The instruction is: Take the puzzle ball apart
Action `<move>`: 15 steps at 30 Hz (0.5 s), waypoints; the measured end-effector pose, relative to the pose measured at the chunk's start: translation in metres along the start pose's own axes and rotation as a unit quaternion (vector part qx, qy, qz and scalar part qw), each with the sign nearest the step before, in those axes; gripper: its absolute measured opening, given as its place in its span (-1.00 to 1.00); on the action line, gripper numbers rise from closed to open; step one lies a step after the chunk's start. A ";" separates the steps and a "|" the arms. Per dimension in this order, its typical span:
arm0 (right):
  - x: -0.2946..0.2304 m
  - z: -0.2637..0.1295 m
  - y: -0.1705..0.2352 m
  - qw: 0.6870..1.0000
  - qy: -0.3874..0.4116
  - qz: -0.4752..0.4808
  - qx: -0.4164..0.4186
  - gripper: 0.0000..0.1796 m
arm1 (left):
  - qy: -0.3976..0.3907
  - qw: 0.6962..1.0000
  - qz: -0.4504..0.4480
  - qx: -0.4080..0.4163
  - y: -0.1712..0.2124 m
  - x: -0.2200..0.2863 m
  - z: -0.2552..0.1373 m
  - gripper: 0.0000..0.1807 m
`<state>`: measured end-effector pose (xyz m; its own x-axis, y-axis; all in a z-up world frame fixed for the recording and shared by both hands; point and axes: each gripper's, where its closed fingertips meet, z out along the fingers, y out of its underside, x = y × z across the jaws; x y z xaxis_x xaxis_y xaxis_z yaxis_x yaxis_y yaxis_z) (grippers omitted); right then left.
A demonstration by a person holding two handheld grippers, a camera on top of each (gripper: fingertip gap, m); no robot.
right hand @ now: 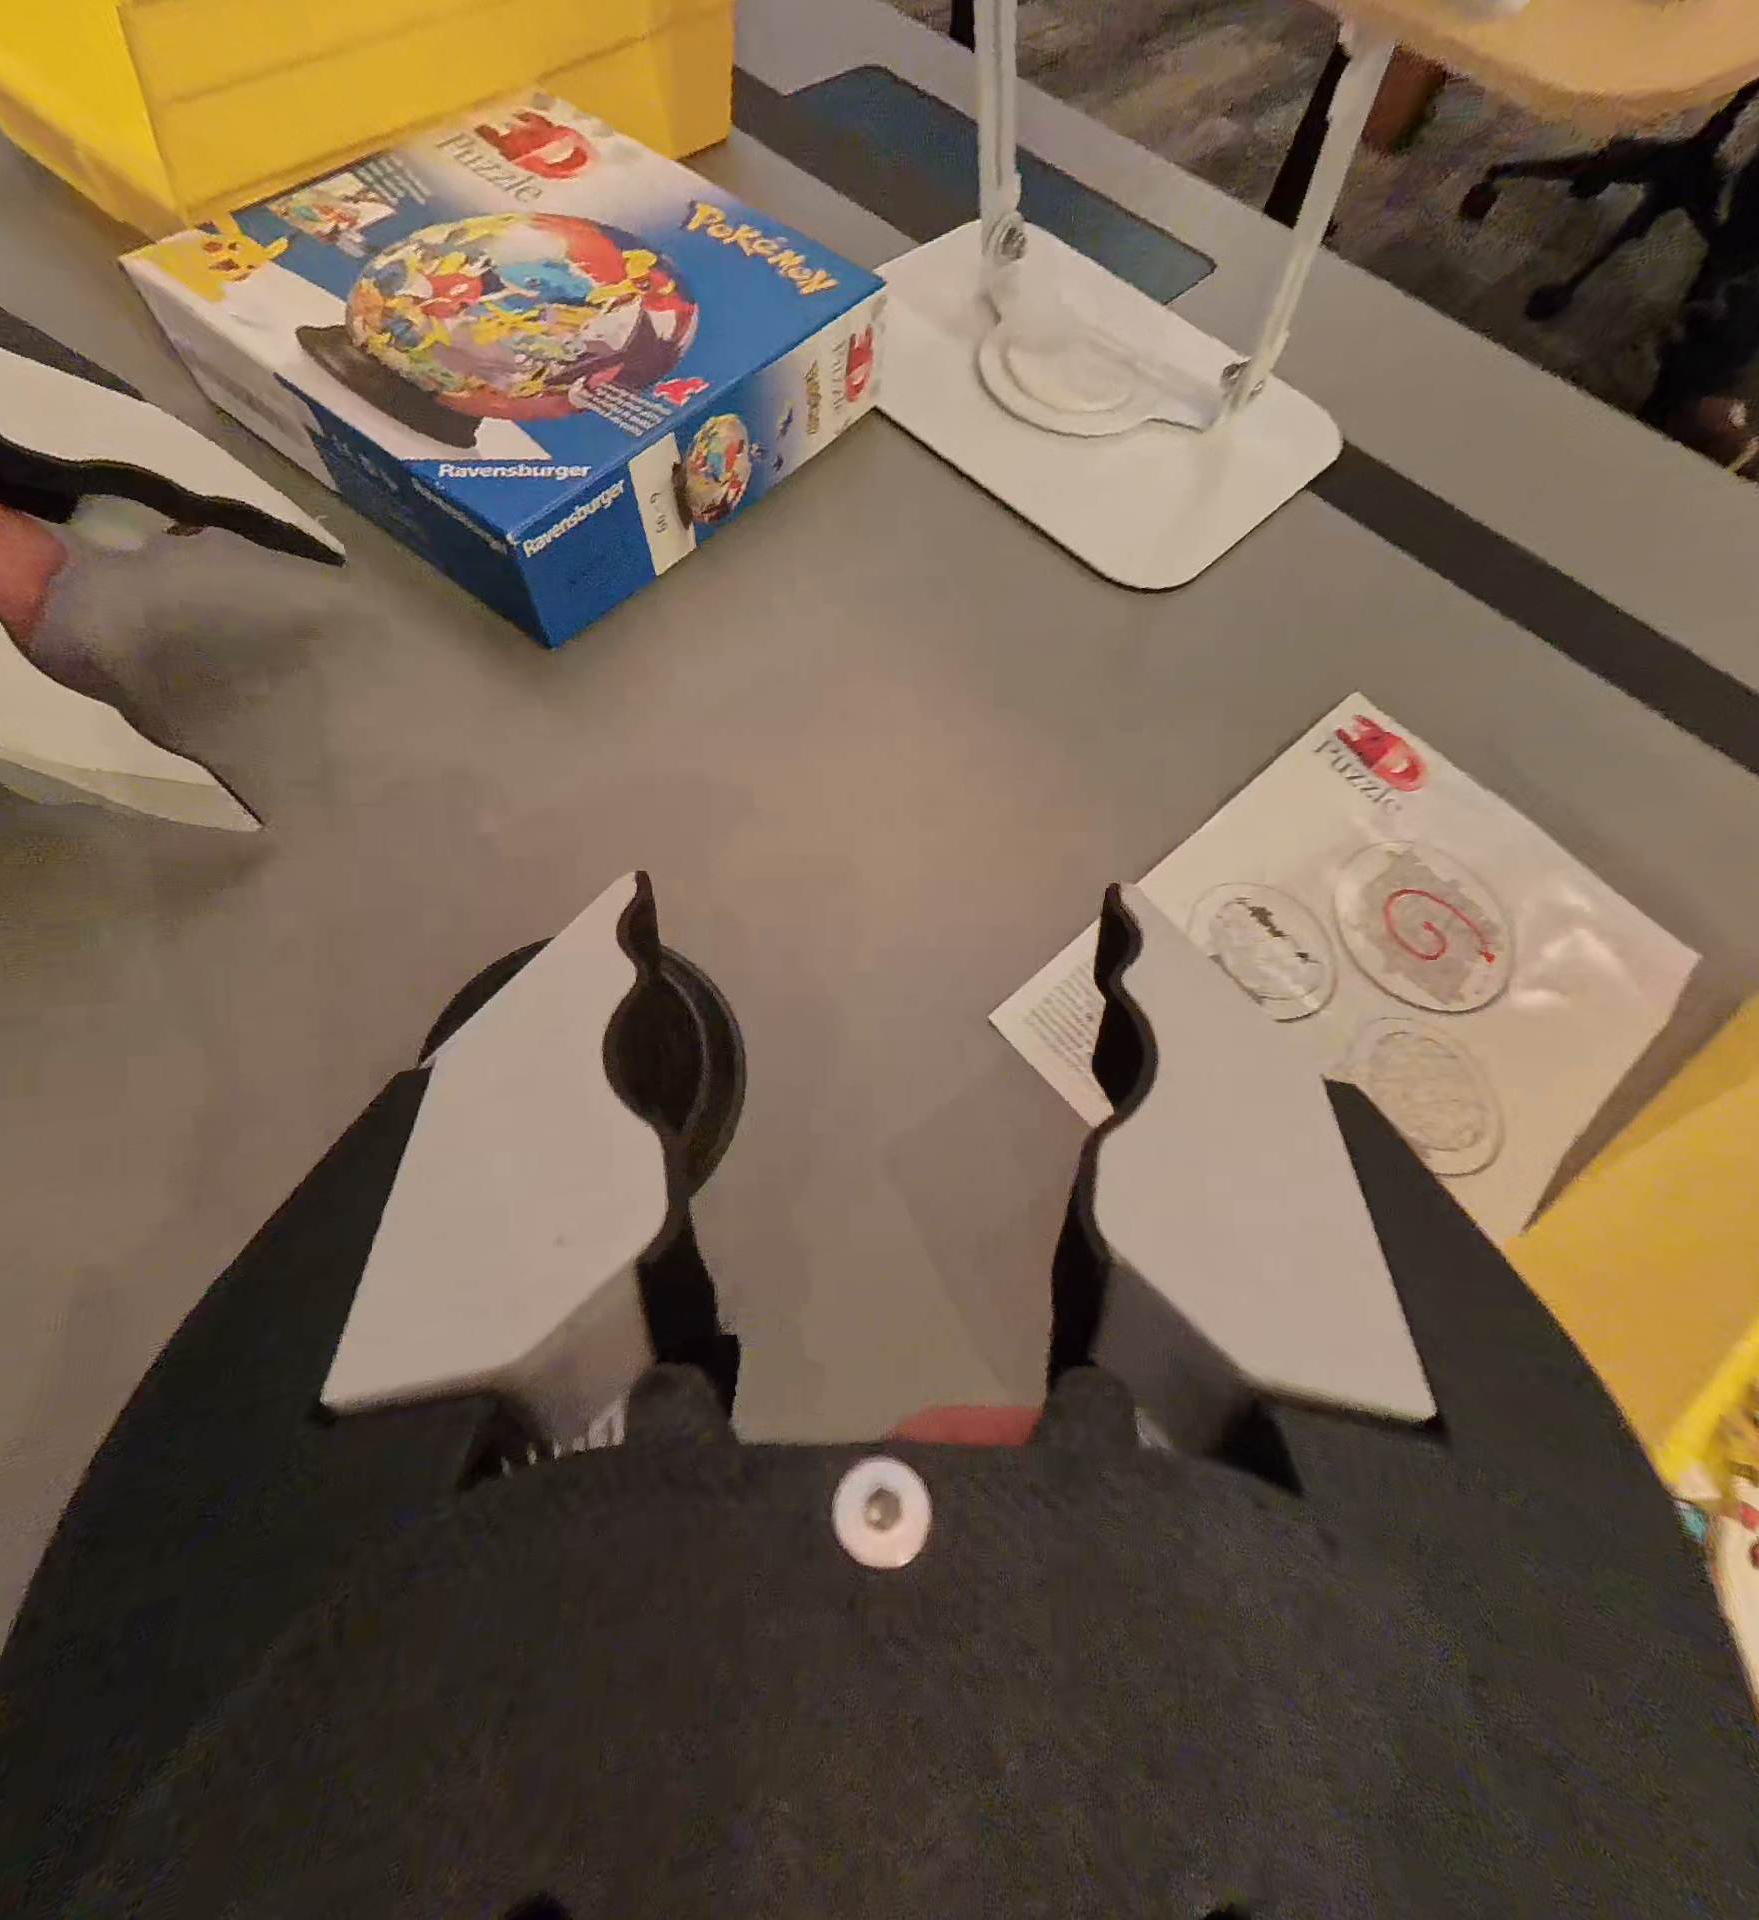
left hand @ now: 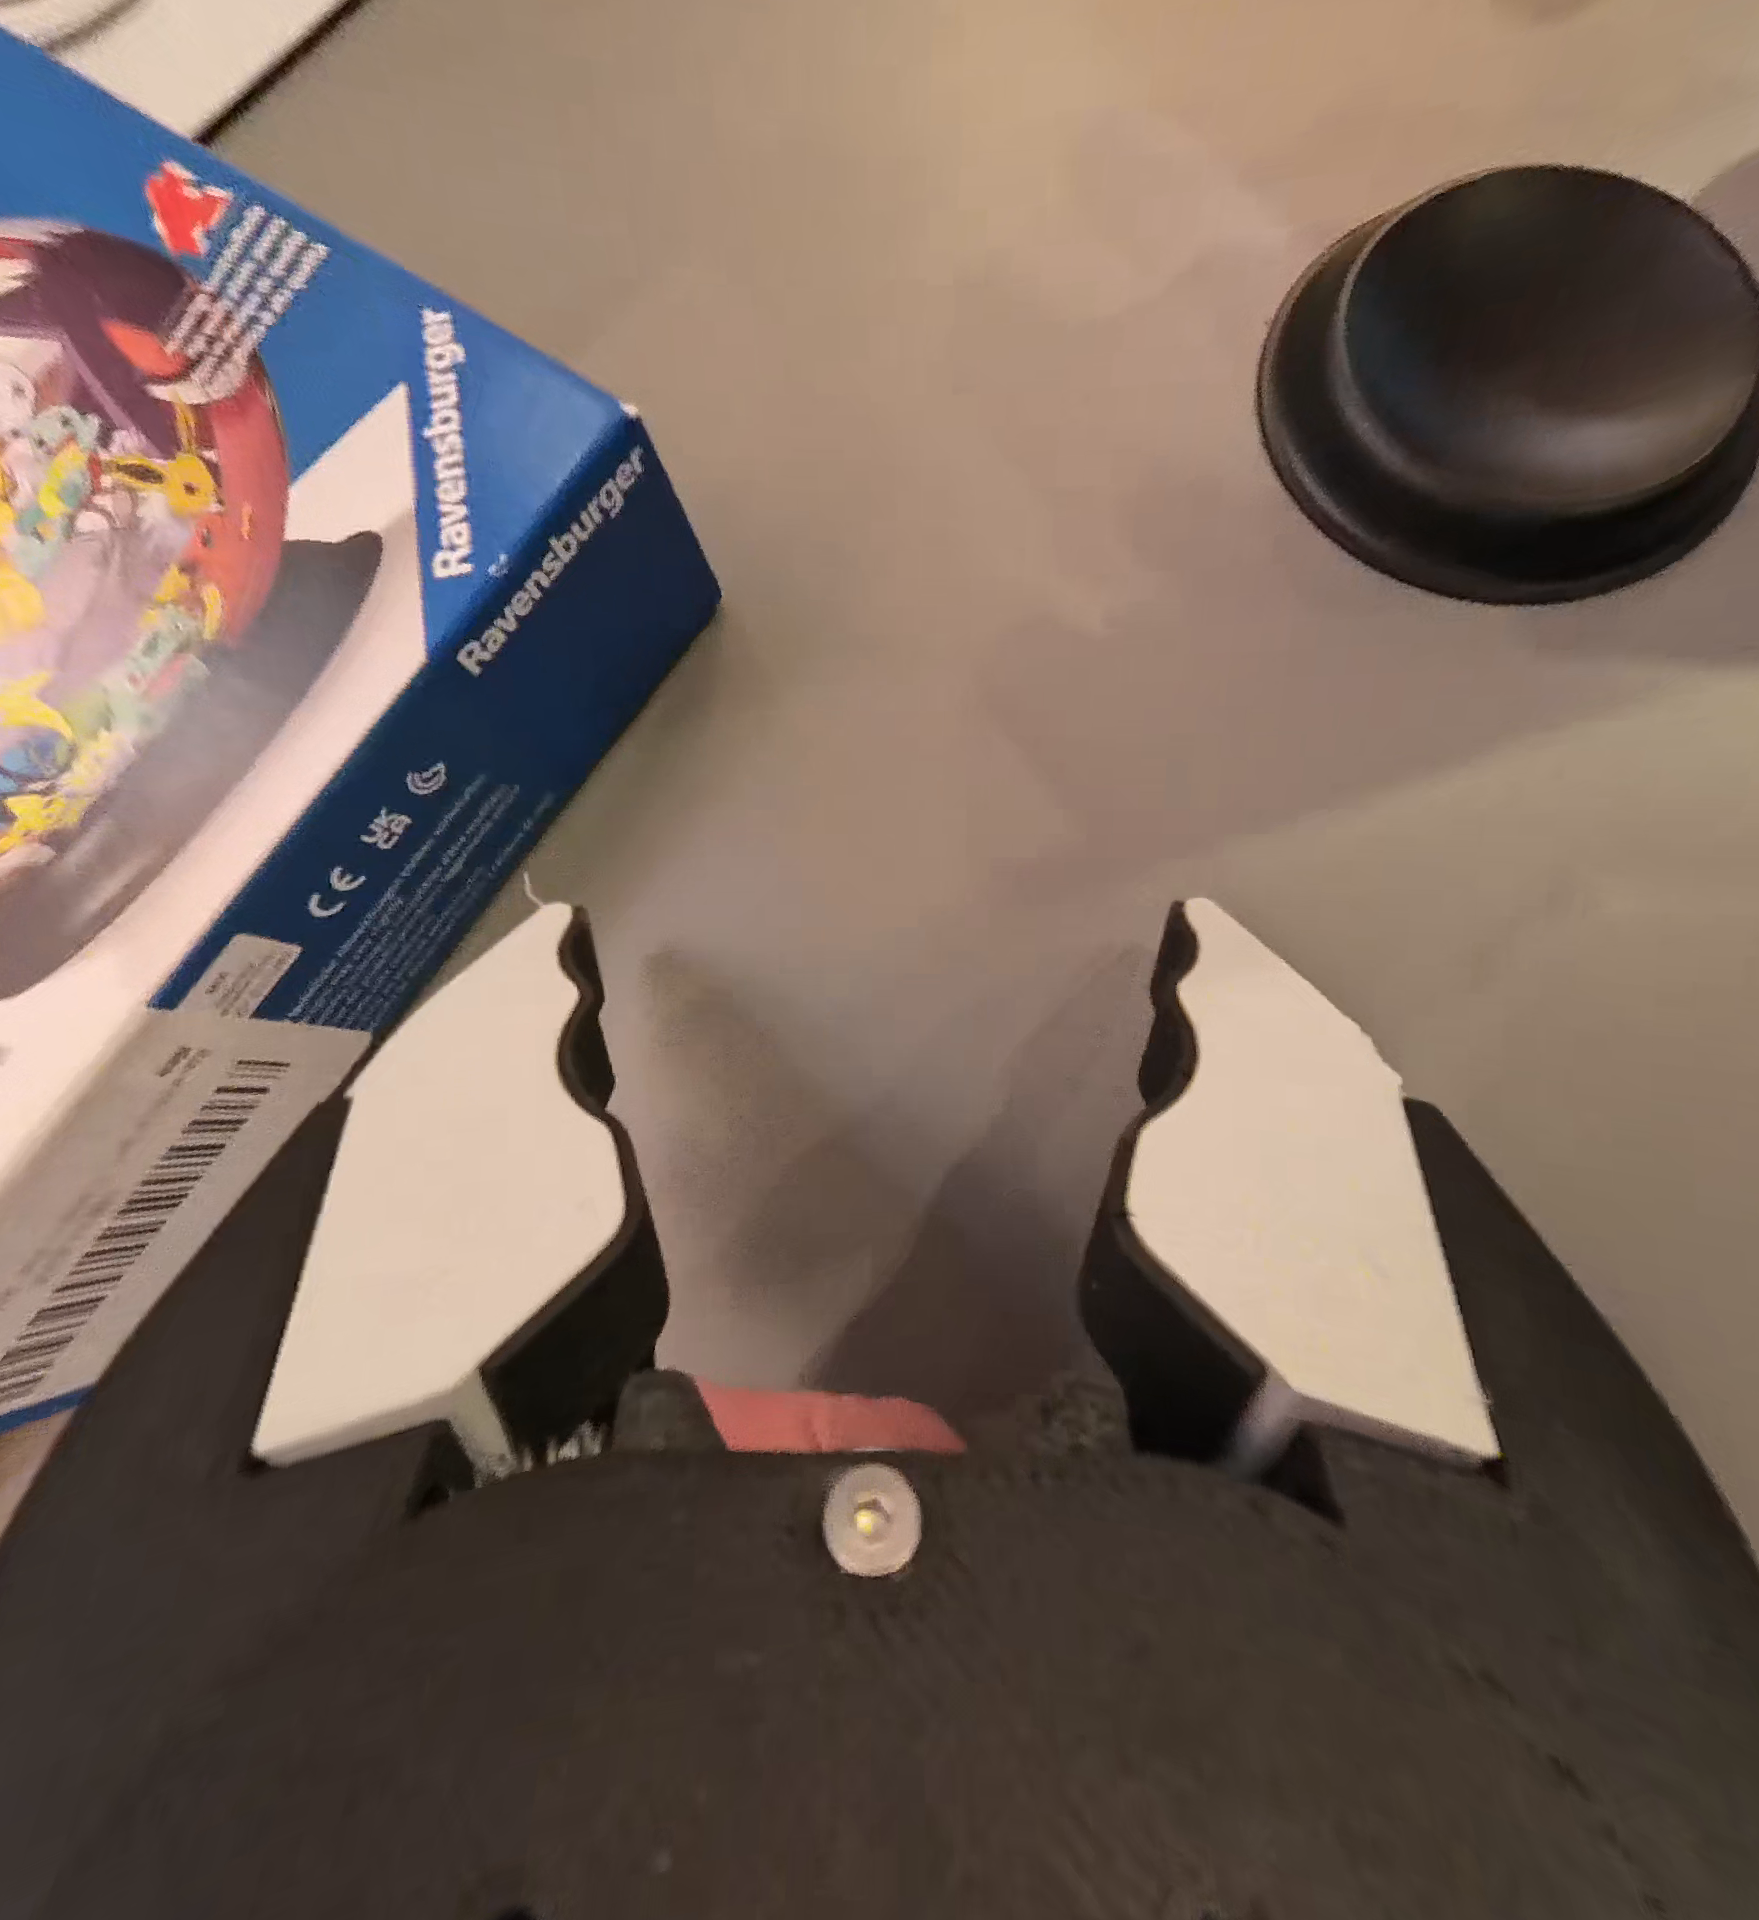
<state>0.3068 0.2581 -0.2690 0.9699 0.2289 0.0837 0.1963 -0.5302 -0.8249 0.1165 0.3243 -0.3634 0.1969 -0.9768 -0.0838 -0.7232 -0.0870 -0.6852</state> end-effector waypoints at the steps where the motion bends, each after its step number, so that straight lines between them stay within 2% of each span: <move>1: -0.001 0.002 0.003 1.000 -0.002 0.007 -0.005 -0.03 | -0.006 1.000 -0.002 0.007 -0.002 -0.001 -0.001 0.14; 5: -0.003 0.002 0.007 1.000 0.013 0.019 -0.003 0.01 | 0.002 1.000 -0.012 0.000 0.004 -0.001 0.000 0.22; 11: -0.012 -0.002 0.014 0.999 0.046 -0.008 -0.020 -0.03 | -0.017 1.000 0.002 0.013 0.000 -0.006 -0.002 0.08; 15: 0.015 -0.028 0.009 0.993 0.113 -0.019 -0.005 -0.05 | -0.047 0.998 -0.007 0.051 -0.014 -0.022 -0.017 -0.02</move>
<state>0.3275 0.2337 -0.2591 0.9693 0.0596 0.2384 0.2328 -0.5334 -0.8132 0.1110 0.3432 -0.3396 0.2715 -0.9524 -0.1387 -0.6504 -0.0754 -0.7558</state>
